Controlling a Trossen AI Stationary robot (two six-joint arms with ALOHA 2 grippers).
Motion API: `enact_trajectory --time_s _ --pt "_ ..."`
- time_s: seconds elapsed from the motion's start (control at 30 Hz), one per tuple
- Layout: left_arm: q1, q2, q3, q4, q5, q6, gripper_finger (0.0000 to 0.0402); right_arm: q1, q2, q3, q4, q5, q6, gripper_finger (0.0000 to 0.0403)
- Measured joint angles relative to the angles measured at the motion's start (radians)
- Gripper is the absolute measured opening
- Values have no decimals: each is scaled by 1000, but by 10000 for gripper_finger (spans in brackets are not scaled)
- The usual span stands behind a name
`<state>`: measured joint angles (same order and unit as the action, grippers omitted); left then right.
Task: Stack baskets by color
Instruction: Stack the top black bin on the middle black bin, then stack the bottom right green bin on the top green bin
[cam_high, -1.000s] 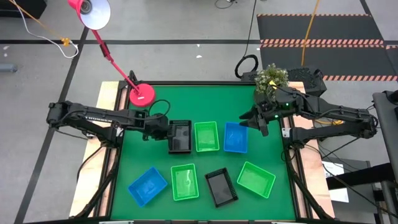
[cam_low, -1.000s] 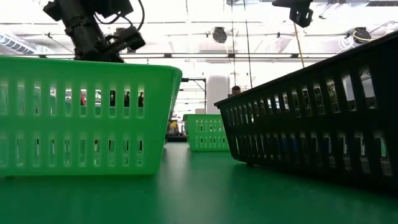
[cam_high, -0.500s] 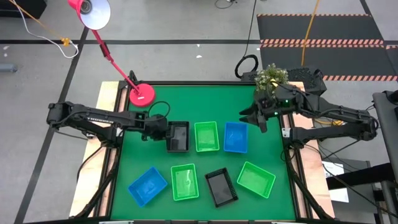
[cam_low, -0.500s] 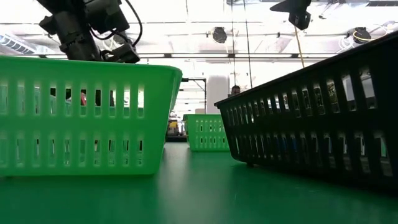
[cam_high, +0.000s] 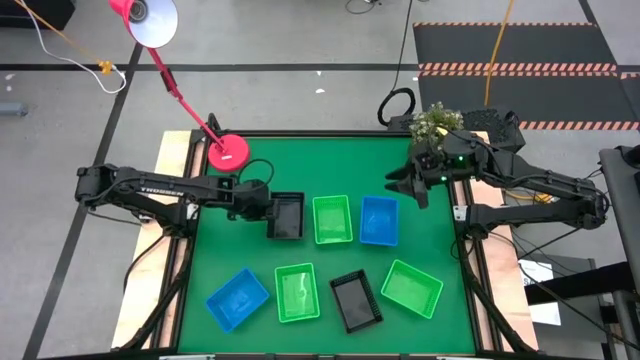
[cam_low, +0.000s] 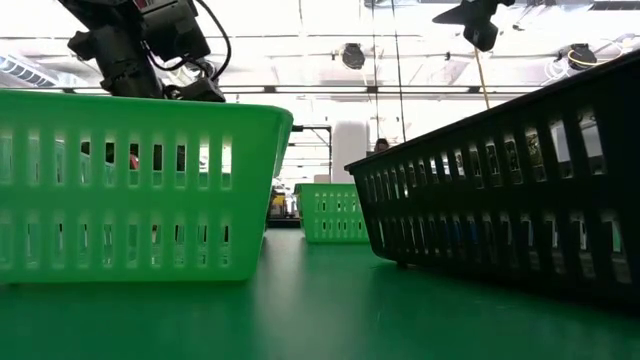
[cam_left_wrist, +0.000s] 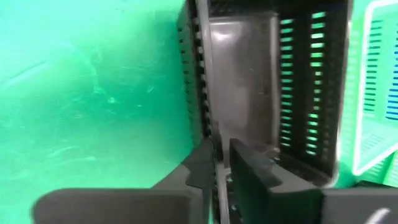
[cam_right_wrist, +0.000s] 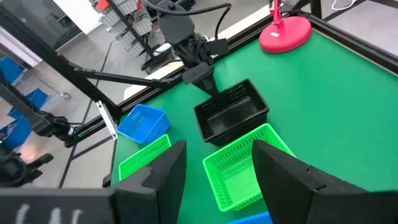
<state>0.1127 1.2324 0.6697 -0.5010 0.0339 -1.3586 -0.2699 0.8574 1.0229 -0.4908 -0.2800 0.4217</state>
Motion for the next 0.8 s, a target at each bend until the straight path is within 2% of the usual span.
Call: enact_trajectory --time_s 0.37,0.53,0.8 --pt "0 -8 8 -31 -8 -12 146 0 0 0 -45 -13 0 176" --pt "-1 -51 33 -52 -9 -6 144 1 0 0 -125 -18 20 176" --pt "0 -151 42 -58 -18 79 118 13 -27 0 -202 -142 197 176"
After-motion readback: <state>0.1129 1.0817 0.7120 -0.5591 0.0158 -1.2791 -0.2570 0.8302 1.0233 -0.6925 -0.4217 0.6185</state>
